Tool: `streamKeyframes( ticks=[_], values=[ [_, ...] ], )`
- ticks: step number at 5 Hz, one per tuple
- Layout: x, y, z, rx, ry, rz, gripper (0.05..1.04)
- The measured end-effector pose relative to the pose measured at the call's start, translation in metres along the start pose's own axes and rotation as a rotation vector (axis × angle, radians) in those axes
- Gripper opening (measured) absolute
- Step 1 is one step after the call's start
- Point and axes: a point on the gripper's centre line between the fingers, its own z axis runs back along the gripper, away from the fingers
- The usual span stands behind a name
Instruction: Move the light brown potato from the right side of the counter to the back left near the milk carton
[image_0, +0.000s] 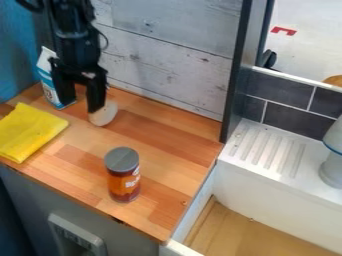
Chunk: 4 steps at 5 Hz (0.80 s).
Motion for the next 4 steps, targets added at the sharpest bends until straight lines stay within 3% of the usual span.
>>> streamKeyframes(
  ticks=[1, 2, 4],
  values=[
    [-0.034, -0.022, 0.031, 0.035, -0.011, -0.070, 1.001],
    [-0.052, -0.068, 0.046, 0.080, -0.038, -0.213, 1.001],
    [-0.088, -0.105, 0.047, 0.087, 0.019, -0.305, 1.001]
  ],
)
